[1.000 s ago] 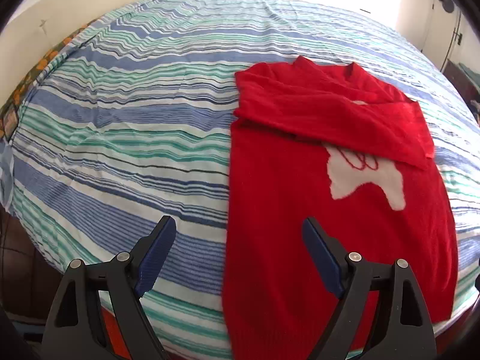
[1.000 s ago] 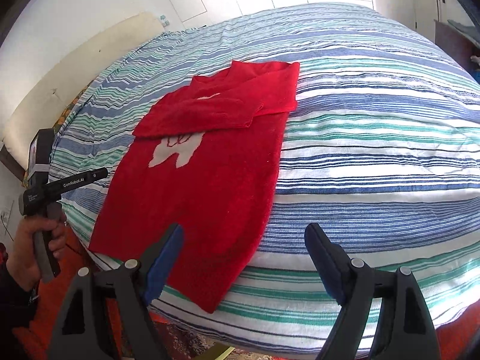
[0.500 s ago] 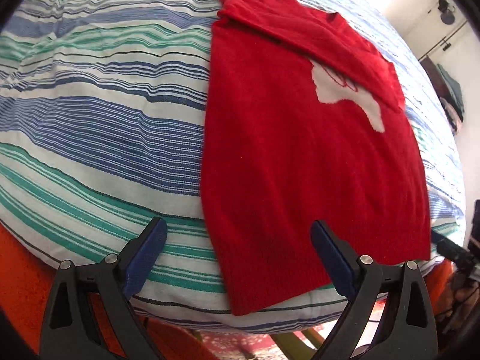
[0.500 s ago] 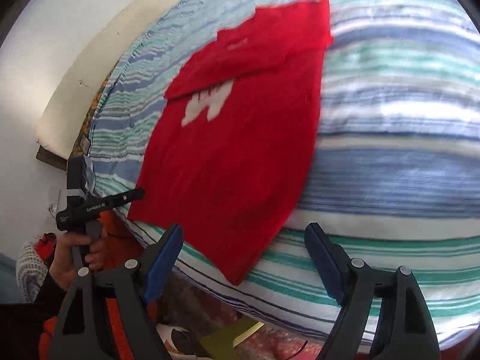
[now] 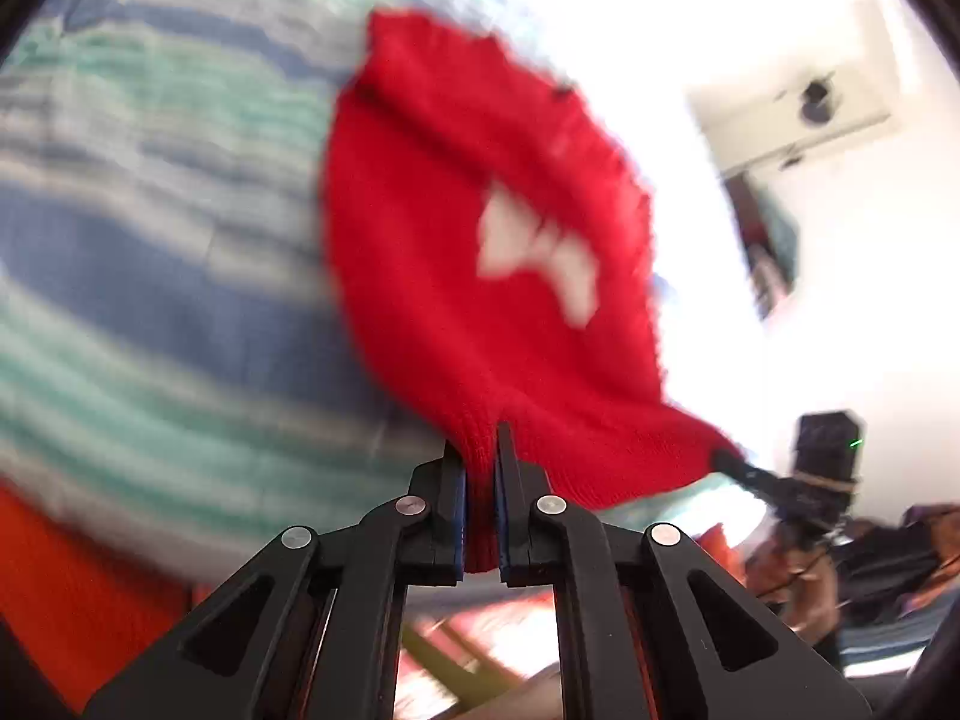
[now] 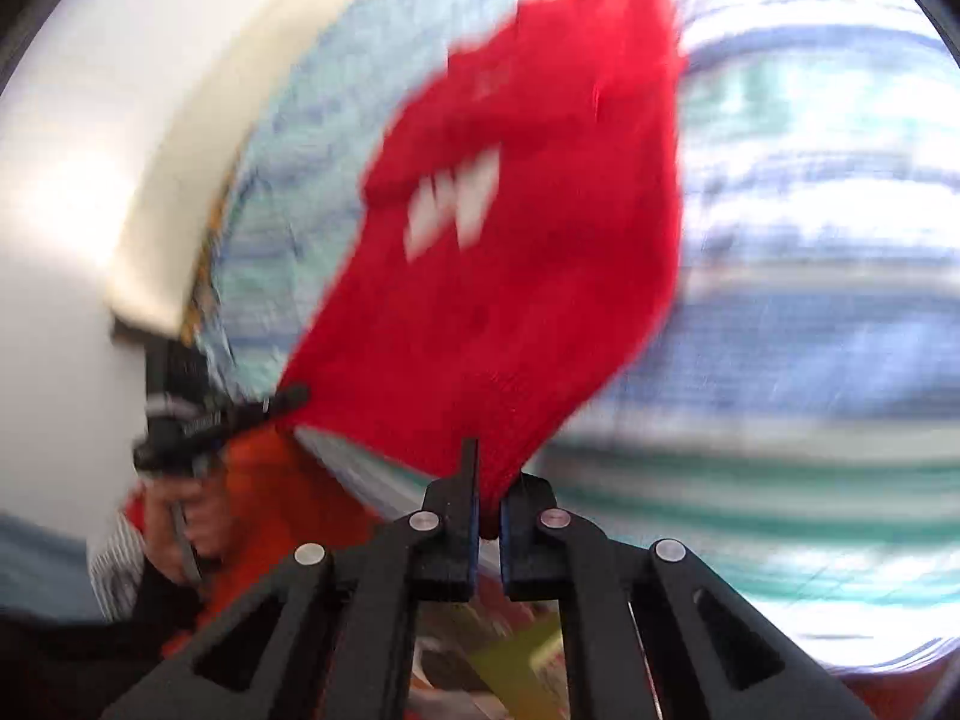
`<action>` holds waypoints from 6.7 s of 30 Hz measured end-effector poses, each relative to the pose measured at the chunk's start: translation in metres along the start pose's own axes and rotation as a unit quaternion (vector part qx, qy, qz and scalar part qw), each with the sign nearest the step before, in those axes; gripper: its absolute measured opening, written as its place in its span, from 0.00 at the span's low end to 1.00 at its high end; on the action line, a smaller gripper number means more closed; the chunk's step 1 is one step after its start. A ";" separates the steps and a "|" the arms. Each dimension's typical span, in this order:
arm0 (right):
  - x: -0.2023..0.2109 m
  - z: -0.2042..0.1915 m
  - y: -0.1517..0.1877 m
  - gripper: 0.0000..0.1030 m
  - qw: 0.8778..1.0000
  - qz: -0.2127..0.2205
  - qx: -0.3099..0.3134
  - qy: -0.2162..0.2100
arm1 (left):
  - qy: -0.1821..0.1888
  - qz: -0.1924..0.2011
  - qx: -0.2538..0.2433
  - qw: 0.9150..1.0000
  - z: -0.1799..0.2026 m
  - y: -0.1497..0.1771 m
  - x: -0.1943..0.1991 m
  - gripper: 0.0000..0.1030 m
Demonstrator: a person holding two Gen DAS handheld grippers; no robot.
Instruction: Fold small clothes
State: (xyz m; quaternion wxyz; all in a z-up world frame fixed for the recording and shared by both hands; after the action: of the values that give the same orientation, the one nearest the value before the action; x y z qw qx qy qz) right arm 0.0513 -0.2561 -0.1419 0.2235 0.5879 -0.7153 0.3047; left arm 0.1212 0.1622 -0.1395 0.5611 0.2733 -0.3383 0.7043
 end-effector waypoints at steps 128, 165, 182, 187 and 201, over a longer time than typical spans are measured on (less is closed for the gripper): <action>-0.004 0.096 -0.305 0.75 0.985 0.148 -0.047 0.081 | -0.117 0.113 -0.145 0.976 0.135 -0.064 -0.130 0.84; 0.123 0.076 -0.199 0.99 0.938 0.180 0.030 0.294 | -0.241 0.076 -0.300 0.920 0.226 0.008 -0.140 0.93; 0.121 -0.084 0.042 0.99 0.917 0.141 0.073 0.367 | -0.327 0.069 -0.227 0.915 0.230 0.069 -0.028 0.95; 0.133 -0.107 0.045 0.99 0.908 0.137 0.086 0.386 | -0.341 0.073 -0.237 0.907 0.238 0.082 -0.019 0.95; 0.115 -0.114 0.059 0.99 0.911 0.106 0.084 0.389 | -0.346 0.060 -0.243 0.904 0.241 0.094 -0.013 0.95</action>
State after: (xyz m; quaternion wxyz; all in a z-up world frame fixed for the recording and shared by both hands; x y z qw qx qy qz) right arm -0.0345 -0.2506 0.0076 0.4003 0.3599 -0.6016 0.5902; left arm 0.0336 -0.0480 -0.0153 0.4143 0.3347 -0.6876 0.4936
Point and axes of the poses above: each gripper's, at about its wrist camera, not at the fingertips, and x roughly against the way its jaws point, z to its right, y to its underside, the point moved 1 cm from there along -x, roughly the way its jaws point, and after that the axes turned 3 degrees about -z, right-handed, at the moved point
